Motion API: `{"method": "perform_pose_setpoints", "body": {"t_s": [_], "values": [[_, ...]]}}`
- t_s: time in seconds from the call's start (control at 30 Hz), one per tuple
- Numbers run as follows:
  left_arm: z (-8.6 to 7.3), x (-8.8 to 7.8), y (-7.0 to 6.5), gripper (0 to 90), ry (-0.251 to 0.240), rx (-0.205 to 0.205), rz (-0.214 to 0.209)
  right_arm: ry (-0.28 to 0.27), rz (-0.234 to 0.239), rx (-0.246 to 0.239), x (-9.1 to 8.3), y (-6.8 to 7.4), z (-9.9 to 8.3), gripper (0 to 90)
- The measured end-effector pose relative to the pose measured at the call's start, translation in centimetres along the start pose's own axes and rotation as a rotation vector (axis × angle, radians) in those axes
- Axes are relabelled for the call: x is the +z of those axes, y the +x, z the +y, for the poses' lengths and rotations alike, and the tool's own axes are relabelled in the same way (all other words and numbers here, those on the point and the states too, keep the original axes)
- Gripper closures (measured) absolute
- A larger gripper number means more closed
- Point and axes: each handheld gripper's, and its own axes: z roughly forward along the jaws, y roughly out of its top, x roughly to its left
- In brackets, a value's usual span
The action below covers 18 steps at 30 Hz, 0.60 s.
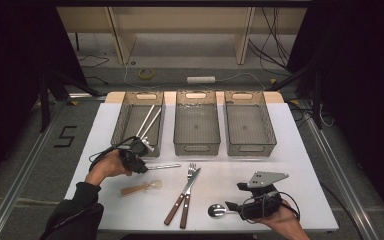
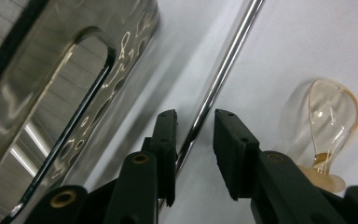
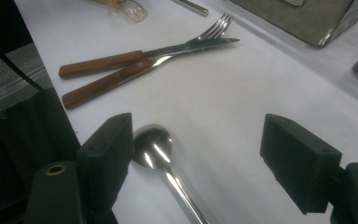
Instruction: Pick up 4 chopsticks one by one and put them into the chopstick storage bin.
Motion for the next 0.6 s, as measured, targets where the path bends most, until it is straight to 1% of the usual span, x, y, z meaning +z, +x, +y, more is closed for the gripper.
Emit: {"method": "perform_pose_setpoints", "body": {"t_s": [0.07, 0.17, 0.23, 0.3, 0.33, 0.43, 0.47, 0.6], "values": [[0.01, 0.11, -0.07, 70.4, -0.005, -0.001, 0.0, 0.0, 0.0, 0.001, 0.01, 0.02, -0.01, 26.7], [-0.01, 0.31, -0.1, 71.0, 0.014, 0.027, 0.001, 0.0, -0.001, 0.001, 0.0, 0.03, 0.0, 26.7], [0.02, 0.4, -0.16, 71.7, 0.009, 0.022, -0.001, 0.0, 0.0, 0.001, -0.01, 0.04, 0.0, 26.7], [0.05, 0.39, -0.23, 73.2, 0.009, 0.03, 0.001, 0.001, 0.001, 0.0, 0.0, 0.04, 0.0, 26.7], [0.08, 0.4, -0.21, 73.7, 0.015, 0.041, 0.001, 0.001, 0.001, -0.001, 0.01, 0.05, 0.0, 26.7], [0.11, 0.44, -0.32, 75.2, 0.014, 0.05, -0.003, 0.003, 0.002, -0.003, 0.01, 0.09, 0.03, 26.7], [0.12, 0.41, -0.31, 75.8, 0.021, 0.064, -0.001, 0.002, 0.002, -0.004, 0.01, 0.12, 0.05, 26.7], [0.14, 0.43, -0.43, 76.9, 0.019, 0.08, -0.001, 0.003, 0.002, -0.002, 0.02, 0.1, 0.02, 26.8]]}}
